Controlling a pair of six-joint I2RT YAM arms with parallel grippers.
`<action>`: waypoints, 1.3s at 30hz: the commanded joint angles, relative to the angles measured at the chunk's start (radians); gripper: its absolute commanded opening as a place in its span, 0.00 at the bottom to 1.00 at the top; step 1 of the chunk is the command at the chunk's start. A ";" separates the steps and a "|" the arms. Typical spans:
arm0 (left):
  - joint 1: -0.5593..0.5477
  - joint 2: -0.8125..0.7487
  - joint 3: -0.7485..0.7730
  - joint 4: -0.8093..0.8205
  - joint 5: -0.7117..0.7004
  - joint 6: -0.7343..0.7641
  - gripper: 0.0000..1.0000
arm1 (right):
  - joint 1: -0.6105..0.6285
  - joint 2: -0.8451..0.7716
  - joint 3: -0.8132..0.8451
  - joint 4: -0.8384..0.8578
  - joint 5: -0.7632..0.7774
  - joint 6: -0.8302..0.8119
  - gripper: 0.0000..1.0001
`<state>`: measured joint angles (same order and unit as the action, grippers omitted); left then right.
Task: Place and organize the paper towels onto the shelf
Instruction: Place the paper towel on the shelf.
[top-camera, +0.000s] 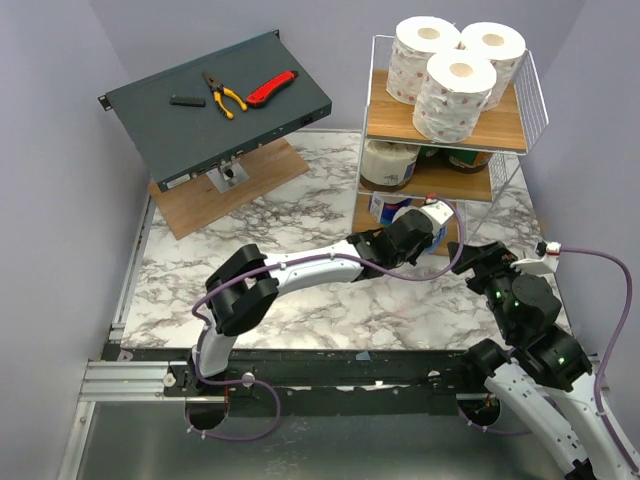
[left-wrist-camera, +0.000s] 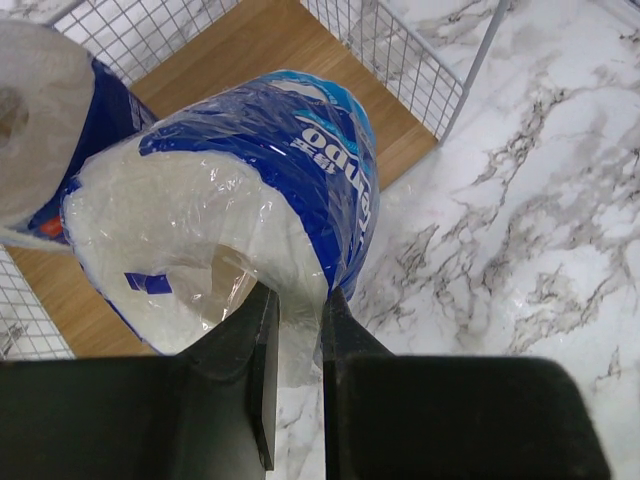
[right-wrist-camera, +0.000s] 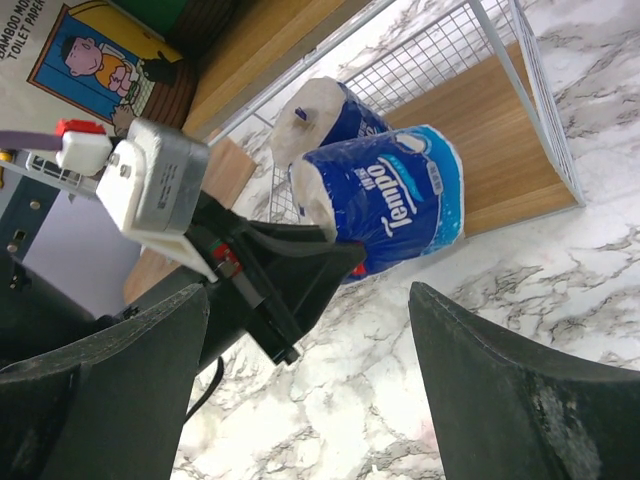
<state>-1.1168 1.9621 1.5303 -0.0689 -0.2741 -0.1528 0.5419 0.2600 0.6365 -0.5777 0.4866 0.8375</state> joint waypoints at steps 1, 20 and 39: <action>-0.006 0.051 0.109 0.031 -0.064 0.048 0.02 | 0.004 -0.012 -0.009 0.001 0.038 -0.009 0.85; -0.005 0.161 0.212 -0.046 -0.132 0.065 0.18 | 0.004 -0.037 -0.009 0.007 0.077 -0.022 0.84; -0.014 0.056 0.144 -0.001 -0.131 0.053 0.65 | 0.004 -0.036 -0.007 -0.002 0.086 -0.017 0.85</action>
<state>-1.1172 2.1048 1.6966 -0.0990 -0.3843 -0.1005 0.5419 0.2321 0.6365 -0.5777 0.5369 0.8284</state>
